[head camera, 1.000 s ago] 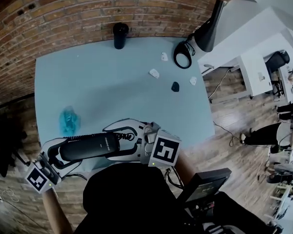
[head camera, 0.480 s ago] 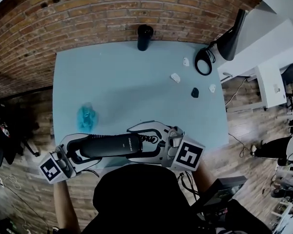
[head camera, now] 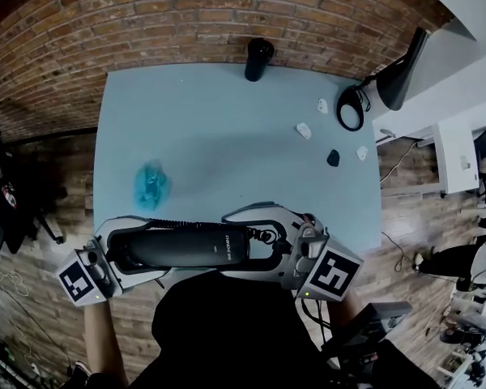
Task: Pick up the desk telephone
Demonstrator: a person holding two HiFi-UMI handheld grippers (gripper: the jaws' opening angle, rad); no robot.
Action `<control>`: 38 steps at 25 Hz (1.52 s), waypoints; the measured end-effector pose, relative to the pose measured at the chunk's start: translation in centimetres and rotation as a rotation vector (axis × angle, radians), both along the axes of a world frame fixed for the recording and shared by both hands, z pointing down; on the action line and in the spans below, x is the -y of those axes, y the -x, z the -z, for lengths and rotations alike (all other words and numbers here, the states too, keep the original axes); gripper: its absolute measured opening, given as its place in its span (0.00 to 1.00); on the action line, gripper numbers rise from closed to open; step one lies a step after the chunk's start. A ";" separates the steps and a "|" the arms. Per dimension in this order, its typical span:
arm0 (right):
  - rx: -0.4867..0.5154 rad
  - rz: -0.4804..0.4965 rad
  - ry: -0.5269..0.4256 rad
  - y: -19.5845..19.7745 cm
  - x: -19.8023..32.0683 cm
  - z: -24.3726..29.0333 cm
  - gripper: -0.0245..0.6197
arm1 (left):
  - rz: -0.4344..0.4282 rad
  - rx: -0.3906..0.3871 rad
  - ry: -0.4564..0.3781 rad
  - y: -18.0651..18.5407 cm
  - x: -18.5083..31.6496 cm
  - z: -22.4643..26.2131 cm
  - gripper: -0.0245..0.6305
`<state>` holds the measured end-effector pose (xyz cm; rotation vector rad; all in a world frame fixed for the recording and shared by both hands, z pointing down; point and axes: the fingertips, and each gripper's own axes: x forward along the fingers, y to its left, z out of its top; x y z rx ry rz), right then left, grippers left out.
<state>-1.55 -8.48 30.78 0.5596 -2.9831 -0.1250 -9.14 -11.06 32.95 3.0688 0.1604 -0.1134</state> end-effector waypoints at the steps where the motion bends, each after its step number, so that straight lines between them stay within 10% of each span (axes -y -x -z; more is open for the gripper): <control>1: 0.022 0.000 -0.001 0.0 0.0 0.5 0.48 | 0.004 -0.023 -0.003 0.0 0.0 0.5 0.49; 27: 0.278 -0.013 0.110 -1.1 -0.9 -0.2 0.48 | 0.019 -0.138 0.165 -0.2 -0.7 0.9 0.49; 38: 0.316 -0.008 0.033 -1.2 -1.6 1.6 0.48 | -0.018 -0.178 0.093 -0.4 -1.3 3.3 0.49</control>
